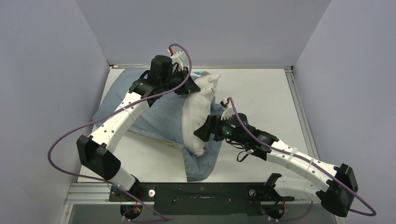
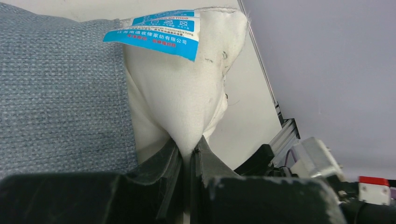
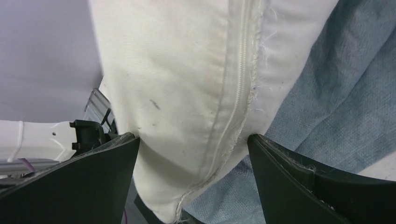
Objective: Remove the pillowcase from the pillow
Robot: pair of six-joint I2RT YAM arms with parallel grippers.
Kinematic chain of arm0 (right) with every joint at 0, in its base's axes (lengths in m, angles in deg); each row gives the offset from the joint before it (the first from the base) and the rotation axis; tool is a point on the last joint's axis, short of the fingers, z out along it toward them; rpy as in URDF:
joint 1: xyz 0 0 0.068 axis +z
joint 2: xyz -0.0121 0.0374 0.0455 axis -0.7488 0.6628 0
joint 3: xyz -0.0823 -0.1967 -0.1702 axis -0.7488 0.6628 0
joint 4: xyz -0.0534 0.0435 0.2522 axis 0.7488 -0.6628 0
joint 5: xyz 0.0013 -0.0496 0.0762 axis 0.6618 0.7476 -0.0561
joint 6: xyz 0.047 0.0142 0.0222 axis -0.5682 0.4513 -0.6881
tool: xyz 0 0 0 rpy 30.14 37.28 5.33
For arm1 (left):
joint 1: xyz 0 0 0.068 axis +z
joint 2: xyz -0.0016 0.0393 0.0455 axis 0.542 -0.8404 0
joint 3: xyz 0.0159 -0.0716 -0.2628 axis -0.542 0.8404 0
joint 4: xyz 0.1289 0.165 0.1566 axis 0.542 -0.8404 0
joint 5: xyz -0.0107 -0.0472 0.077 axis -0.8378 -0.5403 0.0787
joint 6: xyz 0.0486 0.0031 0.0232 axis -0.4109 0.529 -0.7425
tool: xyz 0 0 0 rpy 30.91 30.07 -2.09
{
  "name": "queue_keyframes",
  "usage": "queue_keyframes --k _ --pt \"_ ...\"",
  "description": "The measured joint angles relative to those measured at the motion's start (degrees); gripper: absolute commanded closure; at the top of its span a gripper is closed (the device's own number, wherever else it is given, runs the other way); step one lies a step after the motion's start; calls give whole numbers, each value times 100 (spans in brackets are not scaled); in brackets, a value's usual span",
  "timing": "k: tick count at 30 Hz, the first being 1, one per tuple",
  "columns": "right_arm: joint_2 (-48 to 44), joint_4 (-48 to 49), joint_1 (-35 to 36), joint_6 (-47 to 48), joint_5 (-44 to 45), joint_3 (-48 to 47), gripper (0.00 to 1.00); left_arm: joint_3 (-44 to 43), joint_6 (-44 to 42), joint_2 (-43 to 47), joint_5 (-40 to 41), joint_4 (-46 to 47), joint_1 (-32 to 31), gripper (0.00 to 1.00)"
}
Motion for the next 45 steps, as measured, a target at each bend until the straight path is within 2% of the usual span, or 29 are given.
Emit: queue_keyframes --k 2,5,7,8,10,12,13,17,22,30,36,40,45 --pt "136 79 22 -157 2 109 10 -11 33 -48 24 28 -61 100" --pt "369 289 13 -334 -22 243 3 -74 61 -177 66 28 -153 97" --pt "490 426 11 -374 -57 271 25 -83 79 -264 79 33 -186 90" --pt "544 501 11 -358 -92 271 43 -83 83 -286 79 33 -195 87" --pt "638 636 11 -354 -170 271 70 -83 92 -308 96 33 -197 74" --pt "699 713 11 -315 -212 271 87 -83 96 -297 114 61 -190 61" --pt "713 713 11 -286 -216 271 93 -83 90 -280 122 105 -184 56" --pt "791 695 -22 -199 -216 269 95 -72 50 -22 216 160 -87 39" --pt "866 605 -114 -74 -236 153 95 227 -111 957 715 -63 164 34" --pt "1115 540 -365 116 -308 -186 95 1753 -125 3032 1425 -1040 210 34" --pt "1401 494 -476 164 -387 -369 95 3014 374 3858 1471 -1655 210 36" --pt "1576 498 -479 170 -435 -424 95 3676 848 4212 1401 -1537 210 40" --pt "1661 498 -479 168 -490 -431 95 4496 1460 4321 1305 -918 177 48"
